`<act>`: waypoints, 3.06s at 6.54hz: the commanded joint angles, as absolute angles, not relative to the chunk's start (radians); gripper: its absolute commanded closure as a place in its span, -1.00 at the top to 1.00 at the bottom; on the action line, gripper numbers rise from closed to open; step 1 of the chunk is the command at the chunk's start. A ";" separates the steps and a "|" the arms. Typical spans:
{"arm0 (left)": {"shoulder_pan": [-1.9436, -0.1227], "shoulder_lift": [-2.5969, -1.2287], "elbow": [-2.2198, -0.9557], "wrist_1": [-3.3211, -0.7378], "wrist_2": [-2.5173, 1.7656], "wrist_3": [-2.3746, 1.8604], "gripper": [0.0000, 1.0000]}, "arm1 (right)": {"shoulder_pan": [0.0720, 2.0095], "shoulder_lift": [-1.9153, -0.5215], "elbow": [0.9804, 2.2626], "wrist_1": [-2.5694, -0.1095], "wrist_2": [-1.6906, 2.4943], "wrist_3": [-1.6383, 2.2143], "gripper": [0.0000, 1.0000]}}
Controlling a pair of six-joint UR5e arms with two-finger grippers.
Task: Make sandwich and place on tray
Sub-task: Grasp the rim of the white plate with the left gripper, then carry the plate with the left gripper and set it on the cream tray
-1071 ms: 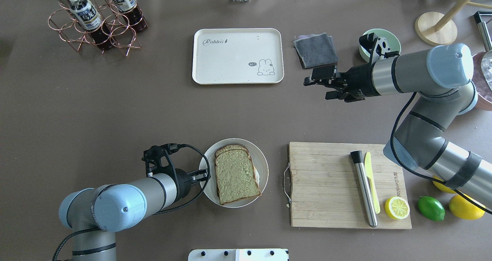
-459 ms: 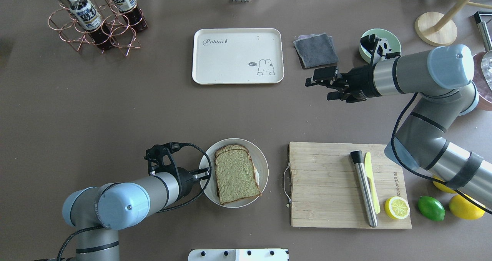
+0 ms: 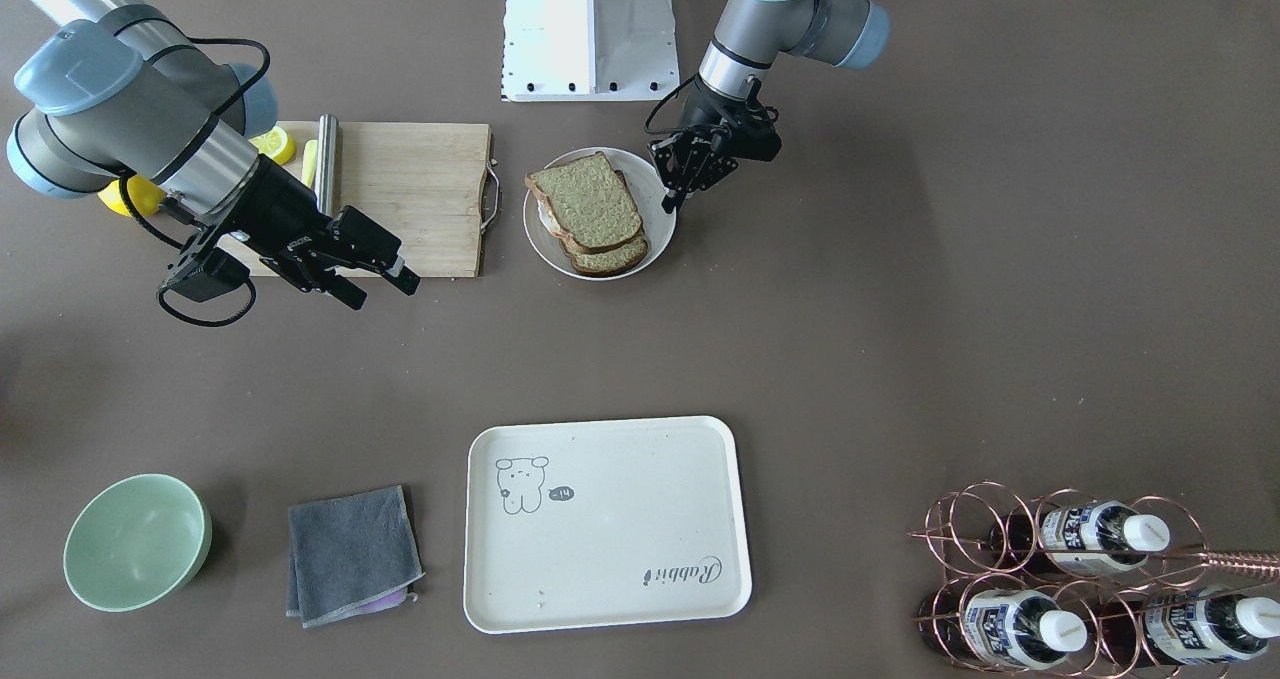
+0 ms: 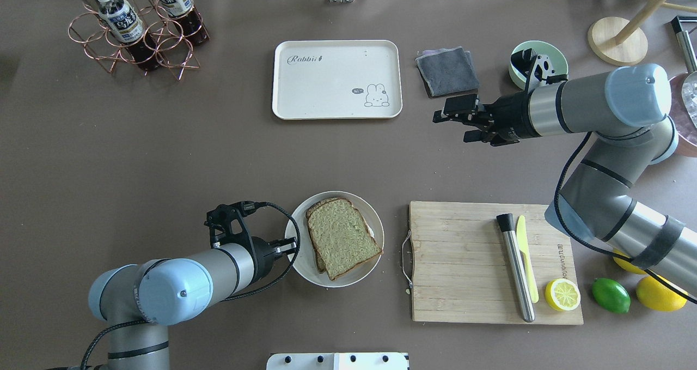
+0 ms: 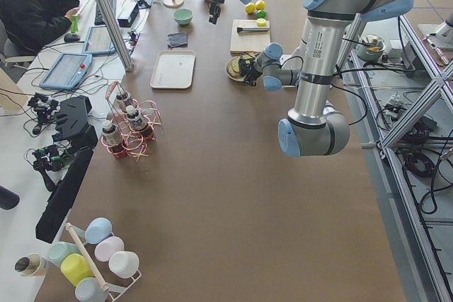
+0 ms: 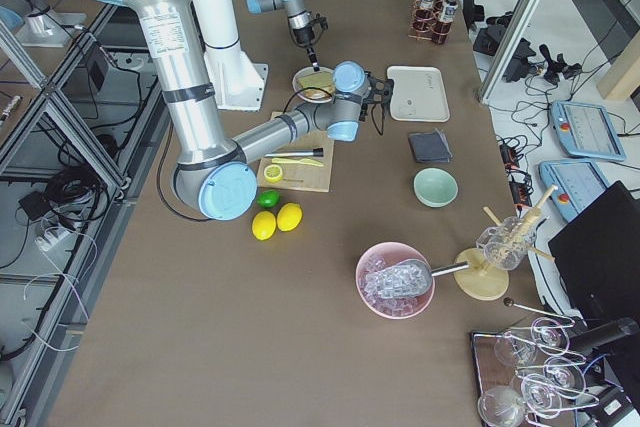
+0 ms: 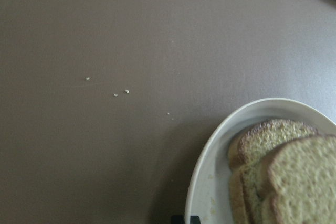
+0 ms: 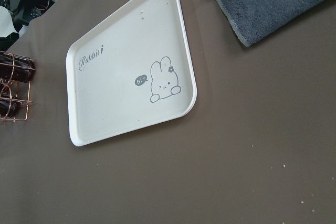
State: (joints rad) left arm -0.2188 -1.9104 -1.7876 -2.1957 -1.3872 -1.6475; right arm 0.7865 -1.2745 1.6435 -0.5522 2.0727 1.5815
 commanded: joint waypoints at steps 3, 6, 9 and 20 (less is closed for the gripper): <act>-0.250 -1.913 -1.850 -2.184 -1.410 -1.644 -1.00 | 0.787 -1.278 1.644 -0.552 2.077 1.578 0.98; -0.414 -1.914 -1.833 -2.174 -1.543 -1.651 -1.00 | 0.792 -1.298 1.654 -0.549 2.082 1.577 0.98; -0.527 -2.107 -1.658 -2.111 -1.542 -1.869 -1.00 | 0.790 -1.307 1.654 -0.548 2.080 1.578 0.98; -0.618 -2.418 -1.081 -2.269 -1.531 -1.895 0.37 | 0.787 -1.293 1.638 -0.552 2.068 1.577 0.98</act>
